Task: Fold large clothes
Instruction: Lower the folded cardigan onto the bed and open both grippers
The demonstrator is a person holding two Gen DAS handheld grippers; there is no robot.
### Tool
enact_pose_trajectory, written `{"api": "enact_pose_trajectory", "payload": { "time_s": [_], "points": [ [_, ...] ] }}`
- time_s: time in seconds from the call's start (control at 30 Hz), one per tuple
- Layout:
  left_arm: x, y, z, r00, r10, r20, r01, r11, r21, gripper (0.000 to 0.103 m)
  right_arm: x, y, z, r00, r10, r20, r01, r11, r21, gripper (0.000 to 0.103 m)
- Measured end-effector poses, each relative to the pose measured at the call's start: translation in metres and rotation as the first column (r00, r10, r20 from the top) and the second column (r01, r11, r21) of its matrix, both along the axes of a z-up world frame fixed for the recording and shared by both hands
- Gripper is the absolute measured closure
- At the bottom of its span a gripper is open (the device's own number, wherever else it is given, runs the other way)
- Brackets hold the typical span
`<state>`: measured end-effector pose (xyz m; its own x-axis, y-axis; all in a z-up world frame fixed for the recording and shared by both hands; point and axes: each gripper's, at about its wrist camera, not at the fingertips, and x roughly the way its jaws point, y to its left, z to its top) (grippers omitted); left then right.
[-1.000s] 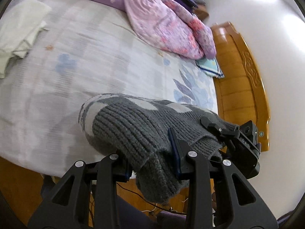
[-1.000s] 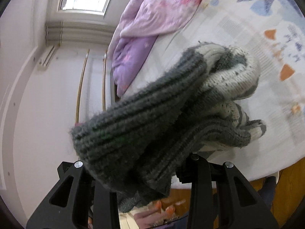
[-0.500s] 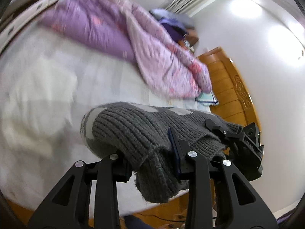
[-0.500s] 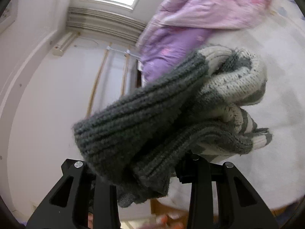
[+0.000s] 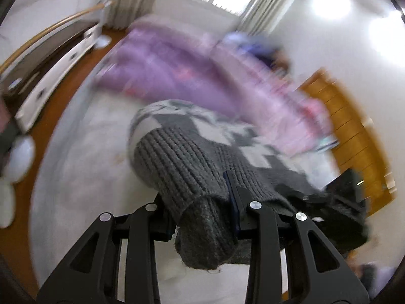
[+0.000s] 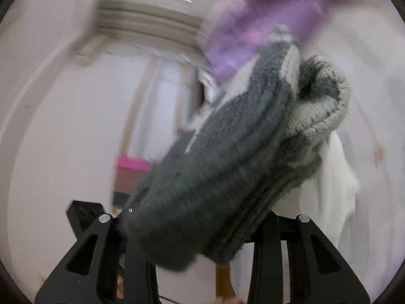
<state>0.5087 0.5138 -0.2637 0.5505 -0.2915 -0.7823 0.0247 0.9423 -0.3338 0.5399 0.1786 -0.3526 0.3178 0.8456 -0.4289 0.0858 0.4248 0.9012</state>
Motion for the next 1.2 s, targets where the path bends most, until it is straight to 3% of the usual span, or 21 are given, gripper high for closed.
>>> {"api": "enact_pose_trajectory", "payload": {
  "time_s": [0.07, 0.13, 0.27, 0.37, 0.43, 0.47, 0.53, 0.63, 0.77, 0.9, 1.07, 1.2],
  "points": [
    [-0.011, 0.008, -0.046, 0.994, 0.034, -0.103, -0.029, 0.998, 0.047, 0.071, -0.013, 0.021, -0.045, 0.992, 0.05, -0.113, -0.058, 0.996, -0.068, 0.071],
    [-0.027, 0.012, -0.073, 0.99, 0.049, -0.134, -0.039, 0.996, 0.078, 0.071, -0.027, 0.033, -0.075, 0.982, 0.076, -0.172, -0.092, 0.992, -0.087, 0.071],
    [-0.048, 0.03, -0.099, 0.977, 0.132, -0.17, -0.125, 0.991, 0.051, 0.07, -0.027, 0.041, -0.094, 0.973, 0.092, -0.212, -0.117, 0.987, -0.11, 0.071],
    [-0.049, 0.037, -0.111, 0.957, 0.194, -0.215, -0.185, 0.981, 0.059, 0.067, -0.016, 0.041, -0.108, 0.958, 0.117, -0.262, -0.161, 0.975, -0.154, 0.063],
    [-0.053, 0.029, -0.112, 0.948, 0.213, -0.238, -0.195, 0.976, 0.097, 0.056, -0.02, 0.044, -0.109, 0.95, 0.111, -0.292, -0.173, 0.965, -0.195, 0.053],
    [-0.053, 0.03, -0.114, 0.943, 0.223, -0.246, -0.197, 0.972, 0.128, 0.046, -0.02, 0.043, -0.111, 0.943, 0.107, -0.314, -0.184, 0.957, -0.225, 0.049],
    [-0.052, 0.026, -0.117, 0.929, 0.251, -0.272, -0.202, 0.96, 0.196, 0.036, -0.015, 0.04, -0.112, 0.931, 0.088, -0.355, -0.194, 0.942, -0.274, 0.026],
    [-0.044, 0.028, -0.124, 0.899, 0.292, -0.327, -0.207, 0.94, 0.272, 0.03, -0.024, 0.035, -0.105, 0.925, 0.073, -0.373, -0.197, 0.931, -0.308, 0.019],
    [-0.042, 0.024, -0.119, 0.868, 0.351, -0.351, -0.216, 0.904, 0.369, 0.028, -0.028, 0.014, -0.098, 0.926, 0.079, -0.37, -0.212, 0.918, -0.336, 0.019],
    [-0.051, 0.014, -0.09, 0.876, 0.388, -0.286, -0.246, 0.87, 0.427, 0.019, -0.022, 0.005, -0.076, 0.939, 0.099, -0.329, -0.224, 0.902, -0.368, 0.013],
    [-0.053, -0.022, -0.048, 0.926, 0.315, -0.21, -0.208, 0.887, 0.412, 0.015, -0.034, -0.008, -0.044, 0.959, 0.157, -0.235, -0.24, 0.89, -0.387, 0.013],
    [-0.054, -0.061, -0.028, 0.946, 0.266, -0.185, -0.175, 0.9, 0.399, 0.015, -0.037, -0.013, -0.016, 0.969, 0.199, -0.149, -0.244, 0.878, -0.412, 0.013]
  ]
}}
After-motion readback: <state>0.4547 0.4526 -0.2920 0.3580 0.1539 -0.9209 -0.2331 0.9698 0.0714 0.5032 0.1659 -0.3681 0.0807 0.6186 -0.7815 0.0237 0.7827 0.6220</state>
